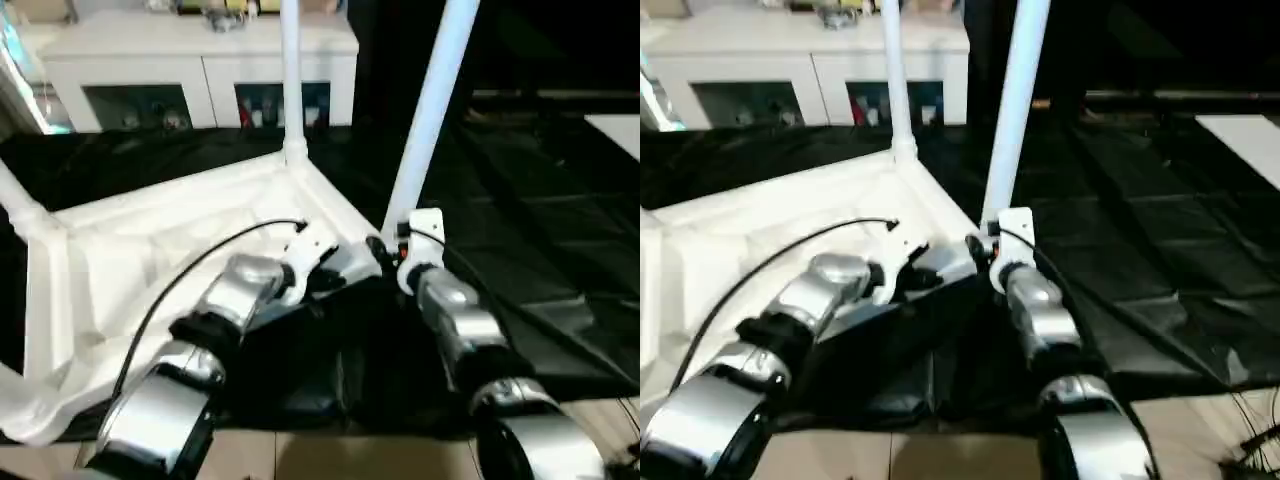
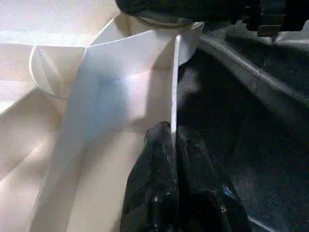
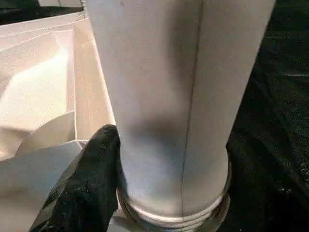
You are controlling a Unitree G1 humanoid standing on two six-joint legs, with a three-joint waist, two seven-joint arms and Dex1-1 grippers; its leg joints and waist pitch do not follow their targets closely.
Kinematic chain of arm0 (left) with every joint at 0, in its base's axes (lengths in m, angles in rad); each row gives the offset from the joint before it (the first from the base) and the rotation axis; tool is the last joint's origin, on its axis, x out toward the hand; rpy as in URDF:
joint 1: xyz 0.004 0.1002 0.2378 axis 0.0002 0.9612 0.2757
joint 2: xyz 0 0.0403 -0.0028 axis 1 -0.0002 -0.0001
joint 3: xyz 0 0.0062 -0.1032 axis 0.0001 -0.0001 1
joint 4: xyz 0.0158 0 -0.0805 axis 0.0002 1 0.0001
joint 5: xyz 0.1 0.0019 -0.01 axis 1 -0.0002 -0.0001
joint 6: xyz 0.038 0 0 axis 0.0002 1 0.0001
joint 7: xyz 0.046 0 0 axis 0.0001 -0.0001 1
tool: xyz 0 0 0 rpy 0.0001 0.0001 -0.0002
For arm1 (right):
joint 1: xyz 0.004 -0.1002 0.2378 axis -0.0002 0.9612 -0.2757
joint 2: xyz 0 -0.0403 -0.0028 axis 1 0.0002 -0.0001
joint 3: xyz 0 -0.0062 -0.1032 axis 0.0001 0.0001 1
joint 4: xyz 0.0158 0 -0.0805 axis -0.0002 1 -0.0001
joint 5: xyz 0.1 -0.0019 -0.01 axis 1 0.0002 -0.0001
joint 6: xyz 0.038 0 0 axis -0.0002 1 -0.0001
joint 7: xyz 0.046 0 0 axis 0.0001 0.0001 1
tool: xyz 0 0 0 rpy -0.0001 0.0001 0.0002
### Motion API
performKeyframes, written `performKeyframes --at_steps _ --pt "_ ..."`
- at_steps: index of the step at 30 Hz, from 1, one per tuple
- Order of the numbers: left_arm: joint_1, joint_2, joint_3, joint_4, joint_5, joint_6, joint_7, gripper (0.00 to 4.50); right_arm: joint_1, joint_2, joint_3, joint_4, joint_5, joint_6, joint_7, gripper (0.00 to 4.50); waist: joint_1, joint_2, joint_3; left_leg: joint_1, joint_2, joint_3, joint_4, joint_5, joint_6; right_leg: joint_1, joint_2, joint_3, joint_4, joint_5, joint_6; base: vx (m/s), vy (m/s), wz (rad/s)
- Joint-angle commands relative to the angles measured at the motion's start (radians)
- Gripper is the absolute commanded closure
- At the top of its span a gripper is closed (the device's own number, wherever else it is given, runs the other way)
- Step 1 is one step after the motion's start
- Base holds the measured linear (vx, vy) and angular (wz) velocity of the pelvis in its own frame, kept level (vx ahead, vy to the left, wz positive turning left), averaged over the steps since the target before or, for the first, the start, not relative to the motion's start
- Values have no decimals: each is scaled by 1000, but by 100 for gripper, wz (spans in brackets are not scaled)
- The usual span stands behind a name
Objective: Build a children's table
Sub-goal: Rotate leg to tighten
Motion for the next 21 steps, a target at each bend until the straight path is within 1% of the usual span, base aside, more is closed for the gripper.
performKeyframes --at_steps 1,2,4,5,6,7,8,9,11,12,13,14,15,16,17,18,19,20,21 --pt "-3 -37 -14 46 18 0 79 450 2 95 49 58 7 17 37 184 -1 -3 -37 18 49 -30 -96 -441 -16 1 -60 34 -103 -366 -174 0 0 0" --pt "-3 -37 -14 46 18 0 79 450 2 95 49 58 7 17 37 184 -1 -3 -35 17 48 -29 -97 -441 -13 1 -60 34 -104 -371 -174 0 0 0" --pt "-7 -34 -14 63 23 -16 73 450 -9 103 36 81 11 -9 37 184 -1 -4 -35 18 48 -30 -97 -444 -9 -1 -63 34 -107 -397 -172 0 0 0" --pt "-9 -32 -13 74 25 -25 68 450 -16 109 21 92 22 -26 42 184 -1 -5 -34 17 48 -30 -97 -446 -9 -1 -64 35 -109 -409 -168 0 0 0" --pt "-11 -31 -11 80 26 -31 66 450 -19 111 13 97 27 -35 45 149 0 -6 -34 19 49 -29 -97 -450 -8 -3 -65 36 -111 -428 -164 0 0 0" --pt "-11 -31 -11 80 26 -31 66 450 -19 111 13 97 27 -35 45 149 0 -5 -33 20 49 -30 -98 -450 -7 -3 -66 35 -113 -444 -160 0 0 0" --pt "-12 -30 -12 85 27 -43 59 450 -25 111 6 104 26 -50 45 114 0 -5 -33 19 50 -31 -100 -449 -7 -3 -65 35 -113 -446 -157 0 0 0" --pt "-12 -27 -12 87 27 -47 53 450 -29 109 1 106 27 -62 50 114 0 -4 -34 19 50 -31 -101 -449 -7 -4 -65 35 -114 -447 -156 0 0 0" --pt "-6 -18 -20 80 31 -66 33 450 -31 99 4 99 21 -75 60 102 -1 -4 -37 14 52 -32 -105 -425 -2 3 -65 32 -113 -415 -157 0 0 0" --pt "-6 -18 -20 80 31 -66 33 450 -31 99 4 99 21 -75 60 88 -1 -4 -38 13 52 -31 -106 -412 -1 5 -65 31 -112 -397 -160 0 0 0" --pt "0 -9 -26 74 34 -76 14 450 -33 88 9 90 17 -85 74 74 1 -6 -39 11 53 -29 -106 -387 6 6 -64 31 -110 -361 -168 0 0 0" --pt "5 -1 -30 68 37 -80 1 450 -32 78 12 81 15 -89 86 74 0 -11 -37 12 54 -26 -106 -383 9 3 -63 32 -110 -349 -176 0 0 0" --pt "29 34 -44 38 45 -98 -50 450 -28 28 30 39 3 -101 137 66 2 -9 -37 12 54 -27 -106 -385 13 4 -65 32 -110 -354 -178 0 0 0" --pt "44 54 -48 20 45 -108 -80 450 -23 -5 44 16 -11 -105 171 47 1 -12 -39 6 55 -27 -105 -372 19 10 -65 31 -106 -343 -178 0 0 0" --pt "55 70 -48 5 42 -110 -102 450 -17 -30 55 -6 -15 -98 215 47 2 -10 -42 3 56 -28 -105 -352 22 14 -66 31 -103 -317 -181 0 0 0" --pt "55 70 -48 4 42 -111 -103 450 -17 -31 55 -7 -15 -98 217 27 3 -14 -45 0 56 -22 -99 -292 43 14 -62 31 -96 -231 -196 0 0 0" --pt "68 86 -46 -12 34 -123 -138 450 -6 -62 65 -36 -16 -88 282 22 2 -20 -45 0 54 -19 -96 -283 52 13 -62 31 -96 -225 -201 0 0 0" --pt "88 112 -42 -38 21 -130 -188 450 18 -113 93 -92 -17 -70 402 22 4 -24 -45 -7 52 -18 -92 -256 71 21 -63 30 -93 -214 -202 0 0 0" --pt "93 121 -40 -45 17 -129 -201 450 27 -131 106 -112 -19 -65 446 6 7 -21 -47 -8 53 -19 -90 -236 80 23 -64 29 -90 -193 -205 0 0 0"
